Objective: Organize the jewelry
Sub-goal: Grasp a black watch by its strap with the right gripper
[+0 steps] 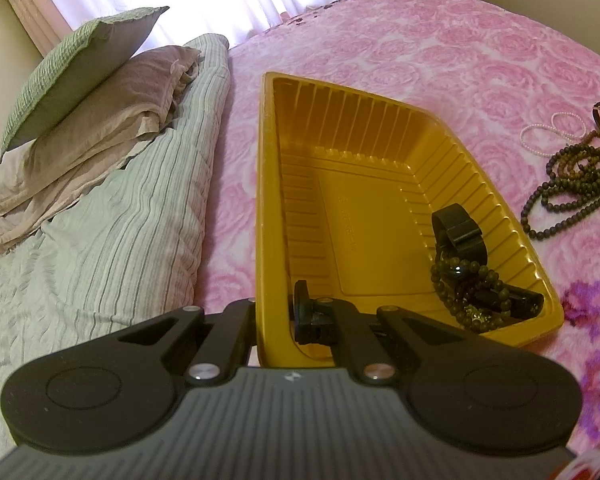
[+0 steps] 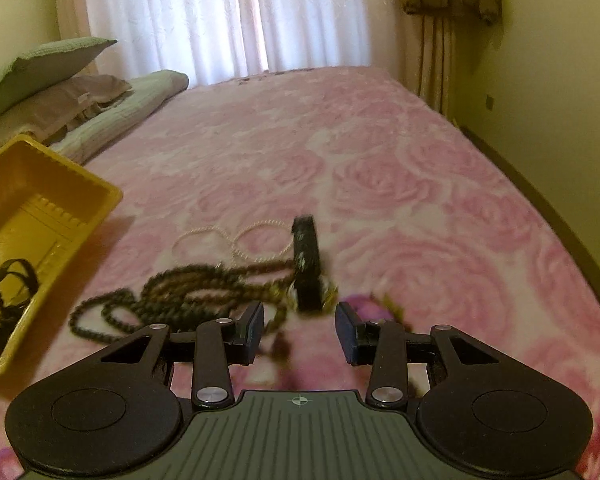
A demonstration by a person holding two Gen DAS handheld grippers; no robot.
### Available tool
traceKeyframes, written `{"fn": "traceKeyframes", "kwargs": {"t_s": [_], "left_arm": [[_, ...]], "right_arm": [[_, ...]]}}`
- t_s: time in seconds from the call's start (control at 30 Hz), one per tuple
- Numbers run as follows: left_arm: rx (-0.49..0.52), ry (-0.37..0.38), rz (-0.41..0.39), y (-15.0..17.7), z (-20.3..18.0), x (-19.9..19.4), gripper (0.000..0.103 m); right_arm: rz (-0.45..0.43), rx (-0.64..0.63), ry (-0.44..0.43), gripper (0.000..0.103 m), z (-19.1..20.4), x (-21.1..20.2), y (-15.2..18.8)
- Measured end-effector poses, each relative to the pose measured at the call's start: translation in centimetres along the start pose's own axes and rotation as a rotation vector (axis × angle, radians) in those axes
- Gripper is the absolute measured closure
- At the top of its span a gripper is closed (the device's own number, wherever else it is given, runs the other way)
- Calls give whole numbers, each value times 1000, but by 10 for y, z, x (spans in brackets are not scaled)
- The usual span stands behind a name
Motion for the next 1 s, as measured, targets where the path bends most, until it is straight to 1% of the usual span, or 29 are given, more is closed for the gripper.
{"fn": "traceKeyframes", "kwargs": {"t_s": [0.07, 0.3, 0.33, 0.47, 0.5, 0.53, 0.8, 0.9, 1.0], "left_arm": [[2, -2, -1, 0, 0, -1, 101], [8, -5, 3, 0, 0, -1, 100], [8, -6, 3, 0, 0, -1, 100], [9, -7, 5, 0, 0, -1, 100], [9, -6, 5, 0, 0, -1, 100], [9, -6, 5, 0, 0, -1, 100], [10, -5, 3, 0, 0, -1, 100], [10, -3, 1, 0, 1, -1, 101], [11, -1, 0, 0, 1, -1, 101]], "right_arm": [[-13, -21, 2, 63, 0, 7, -6], [-6, -107, 32, 63, 7, 34, -20], [-4, -115, 31, 65, 8, 36, -21], [15, -146, 33, 83, 9, 41, -22], [21, -148, 30, 86, 9, 41, -22], [24, -147, 28, 88, 8, 40, -22], [6, -132, 43, 89, 8, 9, -31], [-13, -129, 21, 89, 12, -7, -38], [-24, -148, -16, 89, 24, -20, -46]]}}
Point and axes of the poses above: each gripper's, at about its wrist camera, not at the fingertips, and x roughly the way its jaws point, z to its left, y to its underside, the point moved 6 cm from there along x, roughly the way its jaws point, and after that the axes turned 9 degrees about y, right-handed, at the moved point
